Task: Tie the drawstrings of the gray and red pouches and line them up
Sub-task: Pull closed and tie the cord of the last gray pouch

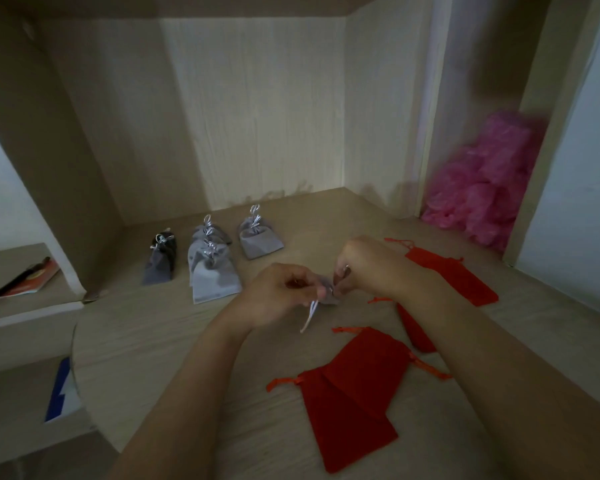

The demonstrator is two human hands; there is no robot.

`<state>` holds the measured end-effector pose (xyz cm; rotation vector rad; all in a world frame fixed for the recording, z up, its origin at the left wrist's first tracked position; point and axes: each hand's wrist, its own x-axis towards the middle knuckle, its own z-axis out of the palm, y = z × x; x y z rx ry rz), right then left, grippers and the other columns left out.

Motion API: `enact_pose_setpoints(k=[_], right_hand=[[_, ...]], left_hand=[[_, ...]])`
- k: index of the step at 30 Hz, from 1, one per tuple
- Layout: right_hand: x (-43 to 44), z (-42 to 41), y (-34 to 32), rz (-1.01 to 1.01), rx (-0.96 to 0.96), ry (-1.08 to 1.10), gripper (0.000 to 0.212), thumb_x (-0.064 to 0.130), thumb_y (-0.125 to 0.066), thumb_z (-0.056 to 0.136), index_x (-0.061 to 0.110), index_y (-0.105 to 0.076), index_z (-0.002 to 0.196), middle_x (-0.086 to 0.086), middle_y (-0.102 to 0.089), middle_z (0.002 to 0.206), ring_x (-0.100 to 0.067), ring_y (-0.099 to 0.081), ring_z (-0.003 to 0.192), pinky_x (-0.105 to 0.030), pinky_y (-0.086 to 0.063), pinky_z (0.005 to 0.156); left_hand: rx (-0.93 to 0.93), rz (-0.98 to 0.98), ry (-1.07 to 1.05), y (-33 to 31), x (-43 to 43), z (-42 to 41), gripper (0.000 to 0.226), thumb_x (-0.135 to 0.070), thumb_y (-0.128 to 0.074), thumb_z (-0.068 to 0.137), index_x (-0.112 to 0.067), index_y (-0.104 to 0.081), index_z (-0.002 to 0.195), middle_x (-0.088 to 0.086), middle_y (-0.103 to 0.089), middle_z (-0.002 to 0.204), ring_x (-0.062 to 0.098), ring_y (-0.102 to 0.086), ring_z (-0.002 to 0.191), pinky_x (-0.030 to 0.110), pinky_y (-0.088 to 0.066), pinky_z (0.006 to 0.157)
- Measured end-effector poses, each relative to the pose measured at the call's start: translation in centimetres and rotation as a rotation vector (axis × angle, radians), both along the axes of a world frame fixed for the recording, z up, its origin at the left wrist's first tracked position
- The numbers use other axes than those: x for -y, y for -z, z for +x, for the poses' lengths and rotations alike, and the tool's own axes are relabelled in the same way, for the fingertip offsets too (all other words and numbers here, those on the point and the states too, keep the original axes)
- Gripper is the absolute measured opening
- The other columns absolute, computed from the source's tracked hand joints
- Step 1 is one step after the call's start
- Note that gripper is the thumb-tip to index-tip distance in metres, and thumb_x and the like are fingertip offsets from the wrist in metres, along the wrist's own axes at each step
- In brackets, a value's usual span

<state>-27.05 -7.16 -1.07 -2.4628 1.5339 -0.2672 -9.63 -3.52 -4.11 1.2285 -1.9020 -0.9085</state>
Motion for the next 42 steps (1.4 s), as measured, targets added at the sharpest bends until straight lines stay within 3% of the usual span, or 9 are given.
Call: enact_pose_setpoints(k=[4,9,13,19,28,32,36,39,42], right_hand=[[0.0,0.2,0.3,-0.013,0.061,0.004,0.019,0.021,-0.073,0.079,0.005,-0.070,0.090,-0.008,-0.065,0.082,-0.016,-0.055,0.070,-0.017,-0.043,0.056],[-0.4,0.4,0.2,-0.031,0.269,-0.094,0.020,0.020,-0.080,0.072,0.003,-0.073,0.069,0.005,-0.049,0.042,-0.005,-0.042,0.044,-0.017,-0.030,0.046],[-0.9,0.3,-0.4,0.063,0.414,-0.152,0.020,0.022,-0.079,0.074,0.013,-0.068,0.060,0.013,-0.047,0.037,0.000,-0.042,0.039,-0.009,-0.030,0.045],[-1.2,0.4,-0.7,0.523,0.598,-0.336,0.016,0.028,-0.062,0.089,0.020,-0.075,0.087,0.013,-0.065,0.075,0.000,-0.043,0.064,-0.015,-0.036,0.063],[-0.6,0.1,-0.5,0.572,0.760,-0.312,0.025,0.040,-0.072,0.071,0.022,-0.077,0.087,0.004,-0.071,0.108,-0.015,-0.057,0.116,-0.040,-0.032,0.110],[-0.7,0.3,-0.4,0.505,0.800,-0.286,0.015,0.028,-0.062,0.087,0.022,-0.074,0.094,0.015,-0.072,0.097,0.009,-0.060,0.090,-0.026,-0.036,0.088],[-0.9,1.2,0.0,0.324,0.890,-0.285,0.012,0.016,-0.064,0.088,0.012,-0.073,0.096,0.003,-0.074,0.090,-0.002,-0.066,0.089,-0.014,-0.047,0.080],[-0.9,1.5,0.2,0.316,1.024,-0.212,0.018,0.028,-0.075,0.074,0.013,-0.075,0.082,0.000,-0.071,0.075,-0.008,-0.064,0.074,-0.020,-0.049,0.076],[-0.9,1.6,0.7,0.413,1.065,-0.233,0.019,0.031,-0.075,0.072,0.016,-0.076,0.082,-0.006,-0.071,0.087,-0.021,-0.064,0.090,-0.041,-0.047,0.096]], left_hand=[[-0.294,0.026,-0.027,-0.5,-0.1,0.4,0.019,-0.022,-0.072,0.078,-0.004,-0.068,0.084,0.005,-0.060,0.074,0.015,-0.047,0.065,0.022,-0.038,0.061],[-0.571,0.045,0.053,-1.2,-0.5,0.2,0.017,-0.019,-0.065,0.081,-0.007,-0.068,0.069,0.010,-0.065,0.073,0.006,-0.039,0.044,0.017,-0.031,0.047],[-0.714,0.130,0.078,-1.6,-0.7,0.4,0.016,-0.021,-0.052,0.082,-0.008,-0.057,0.075,0.005,-0.072,0.082,0.005,-0.043,0.042,0.013,-0.035,0.043],[-0.690,0.056,0.055,-1.4,0.0,1.2,0.015,-0.020,-0.058,0.089,-0.006,-0.058,0.084,-0.005,-0.058,0.066,0.004,-0.044,0.048,0.014,-0.038,0.046],[-0.674,-0.056,-0.064,-1.2,0.3,1.3,0.017,-0.020,-0.060,0.080,-0.005,-0.065,0.087,-0.001,-0.057,0.062,0.008,-0.042,0.049,0.017,-0.038,0.050],[-0.573,-0.158,-0.152,-1.2,0.2,1.1,0.022,-0.024,-0.064,0.077,-0.003,-0.067,0.084,0.002,-0.058,0.060,0.011,-0.041,0.046,0.017,-0.036,0.046],[-0.537,-0.179,-0.226,-1.2,0.2,1.1,0.019,-0.018,-0.064,0.081,0.001,-0.068,0.084,0.008,-0.054,0.060,0.009,-0.038,0.044,0.016,-0.033,0.043],[-0.514,-0.172,-0.242,-1.2,0.2,1.0,0.015,-0.009,-0.060,0.087,0.004,-0.066,0.083,0.002,-0.051,0.054,0.007,-0.037,0.042,0.016,-0.032,0.042],[-0.498,-0.172,-0.231,-1.1,0.3,1.1,0.016,-0.008,-0.059,0.088,0.006,-0.065,0.082,0.000,-0.051,0.053,0.007,-0.038,0.042,0.017,-0.033,0.042]])
